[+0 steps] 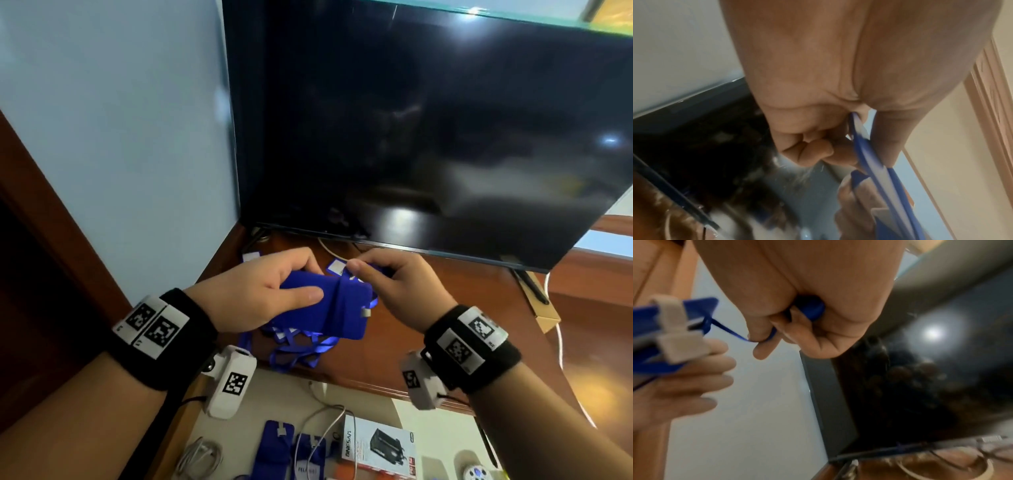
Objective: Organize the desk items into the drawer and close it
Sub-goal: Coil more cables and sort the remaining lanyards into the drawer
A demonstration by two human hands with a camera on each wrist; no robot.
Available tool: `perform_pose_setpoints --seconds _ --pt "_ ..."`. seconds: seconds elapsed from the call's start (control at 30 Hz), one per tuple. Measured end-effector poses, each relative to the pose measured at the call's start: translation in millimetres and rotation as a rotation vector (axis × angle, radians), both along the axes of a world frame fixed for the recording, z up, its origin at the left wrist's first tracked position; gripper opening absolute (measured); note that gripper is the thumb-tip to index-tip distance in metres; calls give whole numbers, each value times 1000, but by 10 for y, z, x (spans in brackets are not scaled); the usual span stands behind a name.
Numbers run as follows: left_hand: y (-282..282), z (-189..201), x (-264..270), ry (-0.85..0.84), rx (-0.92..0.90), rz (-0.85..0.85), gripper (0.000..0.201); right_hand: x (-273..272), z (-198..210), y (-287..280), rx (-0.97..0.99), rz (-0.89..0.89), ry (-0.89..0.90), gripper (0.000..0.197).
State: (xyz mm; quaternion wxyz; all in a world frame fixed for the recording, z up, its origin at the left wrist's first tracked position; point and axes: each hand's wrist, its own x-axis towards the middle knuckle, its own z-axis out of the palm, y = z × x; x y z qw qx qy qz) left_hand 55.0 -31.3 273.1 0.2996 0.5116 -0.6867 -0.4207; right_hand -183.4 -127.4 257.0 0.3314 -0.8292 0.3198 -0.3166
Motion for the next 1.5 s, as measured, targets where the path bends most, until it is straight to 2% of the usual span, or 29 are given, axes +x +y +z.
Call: perform_pose_setpoints --seconds 0.1,0.2,0.3,0.37,0.47,0.53,0.6,0.7,0.8,0.97,1.07,1.2,1.3,1.37,1.43,1.5 --pt "-23 42 30 133 -35 71 2 64 -226 133 42 28 -38 27" --pt "-85 -58 34 246 -15 221 1 163 -390 313 46 31 22 29" --pt "-151 -265 58 134 -60 345 4 237 -477 429 53 24 142 22" --pt "-158 -379 81 28 -96 395 4 246 -467 456 131 35 211 27" --pt "-103 -498 90 -138 -181 450 5 228 -427 501 300 57 214 37" --pt "-43 -597 89 -187 -241 426 6 234 -465 493 304 12 196 35" --pt "44 -723 56 -252 -293 377 8 250 -566 452 292 -84 146 32" --pt "179 -930 -25 -369 -471 328 12 289 -670 410 423 -217 -8 29" --pt "304 -1092 -158 -417 -580 322 22 355 -682 472 627 -187 -161 27" --pt "366 -1186 -287 -315 -476 412 26 400 -643 580 786 -63 -325 25" --pt "341 -1218 -274 -302 -467 420 39 390 -616 580 875 -18 -374 23" --pt "333 -1172 -278 -341 -472 397 39 353 -678 556 851 -2 -349 28" --pt "382 -1173 -235 -274 -323 324 41 309 -841 472 824 -55 -303 29" --pt "413 -1209 -225 -77 -178 340 38 277 -949 416 830 -81 -285 26" --pt "392 -1254 -223 174 -38 483 37 264 -1038 400 847 -89 -225 23" --pt "323 -1315 -223 356 151 580 43 277 -1153 414 855 -78 -157 22"
